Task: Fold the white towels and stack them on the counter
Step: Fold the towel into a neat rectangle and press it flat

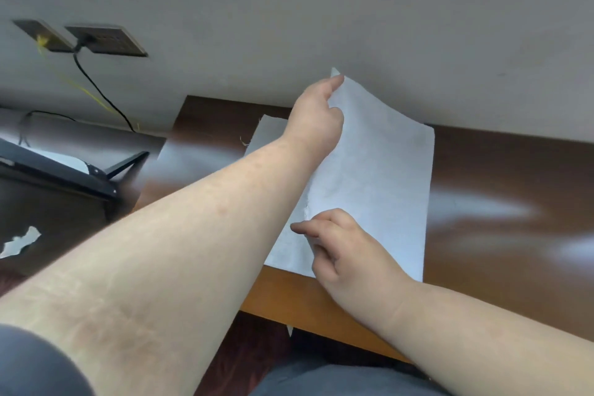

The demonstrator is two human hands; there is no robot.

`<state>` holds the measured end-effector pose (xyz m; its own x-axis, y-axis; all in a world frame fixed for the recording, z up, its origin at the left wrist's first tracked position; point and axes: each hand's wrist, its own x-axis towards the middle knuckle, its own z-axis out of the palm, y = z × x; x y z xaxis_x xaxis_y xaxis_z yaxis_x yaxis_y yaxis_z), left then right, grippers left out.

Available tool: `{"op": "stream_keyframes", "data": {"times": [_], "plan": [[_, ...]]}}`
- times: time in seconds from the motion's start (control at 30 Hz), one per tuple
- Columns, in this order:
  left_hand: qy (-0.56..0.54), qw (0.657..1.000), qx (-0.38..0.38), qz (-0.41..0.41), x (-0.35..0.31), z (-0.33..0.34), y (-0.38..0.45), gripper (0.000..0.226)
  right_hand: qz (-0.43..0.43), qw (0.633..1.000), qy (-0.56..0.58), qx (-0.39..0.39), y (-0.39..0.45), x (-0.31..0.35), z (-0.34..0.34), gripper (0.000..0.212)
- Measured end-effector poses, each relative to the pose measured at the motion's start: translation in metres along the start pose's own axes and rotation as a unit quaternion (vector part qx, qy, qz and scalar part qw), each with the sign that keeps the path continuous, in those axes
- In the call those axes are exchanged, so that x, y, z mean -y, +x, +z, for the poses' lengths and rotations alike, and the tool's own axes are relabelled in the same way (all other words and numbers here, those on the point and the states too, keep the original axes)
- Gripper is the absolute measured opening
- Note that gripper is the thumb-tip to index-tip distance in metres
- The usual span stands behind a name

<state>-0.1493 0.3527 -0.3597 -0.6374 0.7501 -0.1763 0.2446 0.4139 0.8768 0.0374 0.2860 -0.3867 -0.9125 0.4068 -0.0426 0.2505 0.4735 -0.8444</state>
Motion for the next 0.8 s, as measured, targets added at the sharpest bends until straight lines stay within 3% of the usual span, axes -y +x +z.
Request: {"op": "stream_keyframes", "data": {"times": [0.33, 0.57, 0.7, 0.8], "plan": [[0.016, 0.999, 0.014, -0.044, 0.107, -0.099, 0.055, 0.064, 0.053, 0.997, -0.008, 0.055, 0.088, 0.027, 0.098, 0.045], [-0.005, 0.991, 0.041, -0.124, 0.173, -0.107, 0.082, 0.054, 0.12, 0.983, -0.041, 0.131, 0.113, 0.001, 0.143, 0.043], [-0.008, 0.992, 0.034, -0.119, 0.187, -0.104, 0.087, 0.05, 0.132, 0.975, -0.038, 0.177, 0.12, -0.006, 0.156, 0.047], [-0.005, 0.995, 0.041, -0.094, 0.185, -0.105, 0.083, 0.059, 0.134, 0.96, -0.027, 0.243, 0.122, -0.009, 0.152, 0.051]]}}
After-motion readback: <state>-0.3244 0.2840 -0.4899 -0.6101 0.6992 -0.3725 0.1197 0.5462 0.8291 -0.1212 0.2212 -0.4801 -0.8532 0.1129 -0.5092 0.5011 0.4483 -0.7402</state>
